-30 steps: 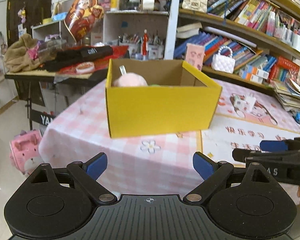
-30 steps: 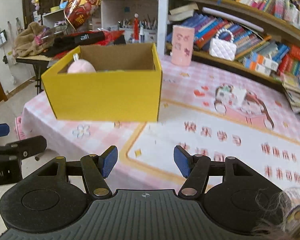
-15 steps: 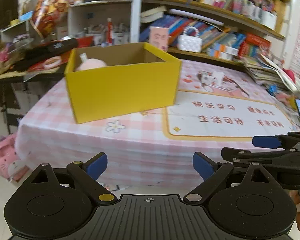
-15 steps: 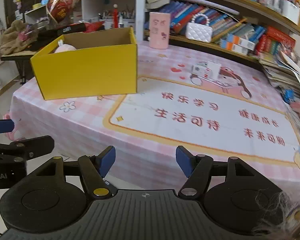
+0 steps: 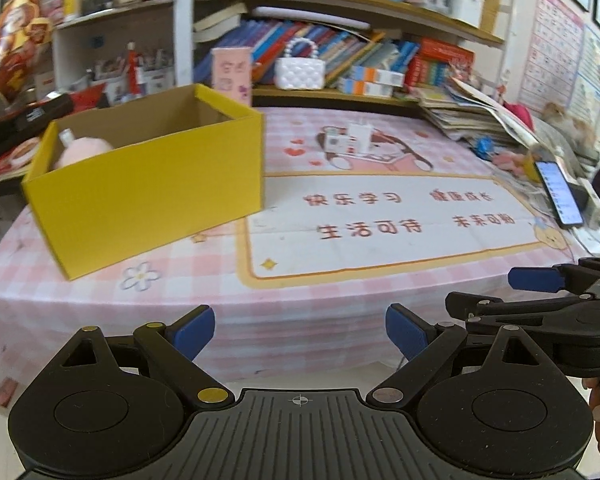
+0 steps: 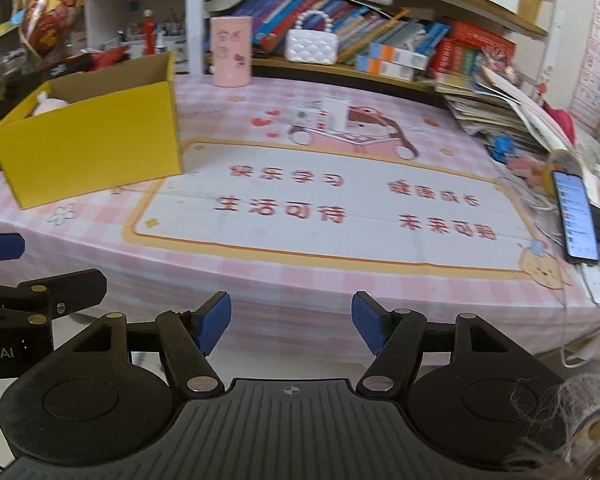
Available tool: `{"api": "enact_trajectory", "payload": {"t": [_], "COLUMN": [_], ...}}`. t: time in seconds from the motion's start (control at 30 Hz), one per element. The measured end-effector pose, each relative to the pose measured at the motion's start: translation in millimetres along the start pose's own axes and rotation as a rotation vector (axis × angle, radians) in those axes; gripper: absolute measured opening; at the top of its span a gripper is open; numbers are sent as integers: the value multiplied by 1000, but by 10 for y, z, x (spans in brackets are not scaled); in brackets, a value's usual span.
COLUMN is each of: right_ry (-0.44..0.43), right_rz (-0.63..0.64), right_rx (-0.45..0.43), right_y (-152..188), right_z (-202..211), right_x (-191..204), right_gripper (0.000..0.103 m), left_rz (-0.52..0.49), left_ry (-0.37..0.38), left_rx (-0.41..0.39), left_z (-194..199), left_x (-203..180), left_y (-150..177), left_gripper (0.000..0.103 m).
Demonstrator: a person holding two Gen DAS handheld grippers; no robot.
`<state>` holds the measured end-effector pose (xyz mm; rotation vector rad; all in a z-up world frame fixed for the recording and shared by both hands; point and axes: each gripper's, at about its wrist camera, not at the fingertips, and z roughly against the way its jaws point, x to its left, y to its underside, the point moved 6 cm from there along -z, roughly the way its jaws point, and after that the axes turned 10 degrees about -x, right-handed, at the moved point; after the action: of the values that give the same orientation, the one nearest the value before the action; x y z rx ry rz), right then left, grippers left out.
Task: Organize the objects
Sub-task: 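Move both empty tools back toward the white charger and small white box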
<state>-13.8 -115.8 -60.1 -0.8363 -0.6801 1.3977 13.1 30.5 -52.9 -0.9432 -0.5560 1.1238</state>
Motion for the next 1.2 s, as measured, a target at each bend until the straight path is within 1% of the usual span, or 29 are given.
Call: {"api": "enact_trajectory", "payload": {"t": [0.1,0.23,0.57,0.73,0.97,1.1,1.2], "right_ry": [35,60,82,75,54,39,29], "right_rz": [-8,-21,-45,-39,-31,-30,-26], "right_rx": [9,22,55,63,76,84,72], "right_y": [8,3,-32,-113,-287,-387,-485], "right_z": [-21,-65,-274,-448,-736,-919,-1040], "right_x": [-113,-243,-503,-614,-829,-957,-1050], "right_gripper": [65,65,65,65,65,65,65], "left_rz": [-14,-20,-30,-35,-7,6,12], "left_ry": [19,38,51,46,36,22,0], "left_rx": [2,11,37,36,48,54,51], "left_z": [-73,-173,-477,-666,-990,-1179,-1302], "left_x": [-78,-172,-329,-409,-516,-580,-614], "left_y": [-33,-67,-144,-248,-421,-509,-583], "left_gripper": [94,94,94,94,94,94,94]}}
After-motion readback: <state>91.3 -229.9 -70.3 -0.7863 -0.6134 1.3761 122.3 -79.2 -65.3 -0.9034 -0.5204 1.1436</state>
